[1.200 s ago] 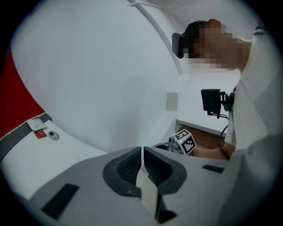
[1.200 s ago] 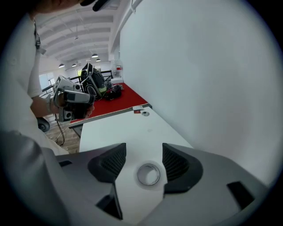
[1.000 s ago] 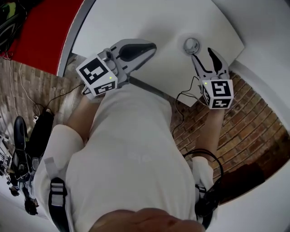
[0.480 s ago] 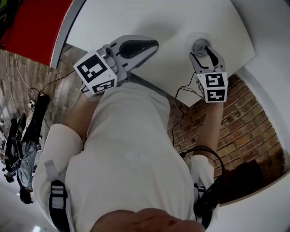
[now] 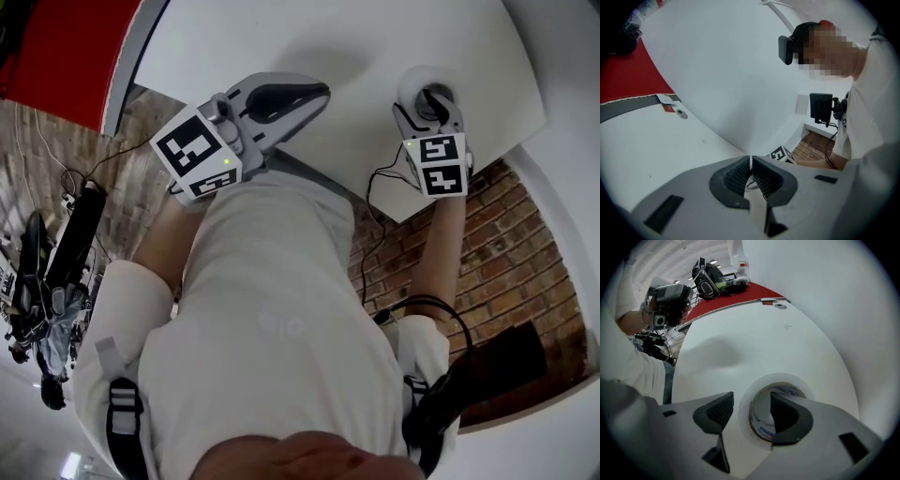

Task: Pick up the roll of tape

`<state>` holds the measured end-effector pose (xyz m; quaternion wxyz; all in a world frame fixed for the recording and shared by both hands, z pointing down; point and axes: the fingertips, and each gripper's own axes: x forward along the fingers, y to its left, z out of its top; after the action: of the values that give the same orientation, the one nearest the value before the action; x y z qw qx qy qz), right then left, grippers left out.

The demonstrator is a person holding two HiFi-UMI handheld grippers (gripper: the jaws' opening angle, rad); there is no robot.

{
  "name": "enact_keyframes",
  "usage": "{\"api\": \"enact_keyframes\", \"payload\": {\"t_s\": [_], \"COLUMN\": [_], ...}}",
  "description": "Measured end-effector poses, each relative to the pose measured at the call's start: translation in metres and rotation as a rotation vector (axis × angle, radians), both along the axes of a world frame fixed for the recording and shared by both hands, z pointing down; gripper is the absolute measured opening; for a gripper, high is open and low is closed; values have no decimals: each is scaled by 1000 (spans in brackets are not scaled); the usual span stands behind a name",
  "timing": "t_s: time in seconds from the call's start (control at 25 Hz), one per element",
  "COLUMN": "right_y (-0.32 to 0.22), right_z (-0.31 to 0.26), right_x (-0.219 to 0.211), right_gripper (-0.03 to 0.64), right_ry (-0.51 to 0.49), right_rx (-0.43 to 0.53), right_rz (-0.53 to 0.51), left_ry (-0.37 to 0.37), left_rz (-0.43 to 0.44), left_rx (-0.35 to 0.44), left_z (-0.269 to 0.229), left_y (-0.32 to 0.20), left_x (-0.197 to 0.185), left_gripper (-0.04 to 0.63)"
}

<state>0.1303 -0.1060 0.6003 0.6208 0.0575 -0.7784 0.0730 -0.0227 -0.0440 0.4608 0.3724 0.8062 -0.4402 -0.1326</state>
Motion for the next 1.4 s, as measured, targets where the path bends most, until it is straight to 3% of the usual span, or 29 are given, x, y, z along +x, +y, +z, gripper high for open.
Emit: {"api": "enact_keyframes", "payload": {"t_s": [0.28, 0.64, 0.92, 1.4], "right_y": [-4, 1, 2, 6], "right_z": [15, 29, 38, 41], "right_x": [2, -5, 4, 5], "right_gripper": [242, 241, 239, 224], "right_ry": [85, 116, 231, 269], "right_rx": [40, -5, 42, 4], "right_rz": [-66, -93, -178, -196], "left_ry": [18, 29, 24, 6], "left_rz": [-1, -14, -12, -14], "left_rx": [-19, -37, -36, -40], "left_z": [11, 23, 25, 29], "left_y": [8, 13, 13, 26], "left_x": [5, 1, 6, 10], "left_gripper": [8, 8, 8, 8]}}
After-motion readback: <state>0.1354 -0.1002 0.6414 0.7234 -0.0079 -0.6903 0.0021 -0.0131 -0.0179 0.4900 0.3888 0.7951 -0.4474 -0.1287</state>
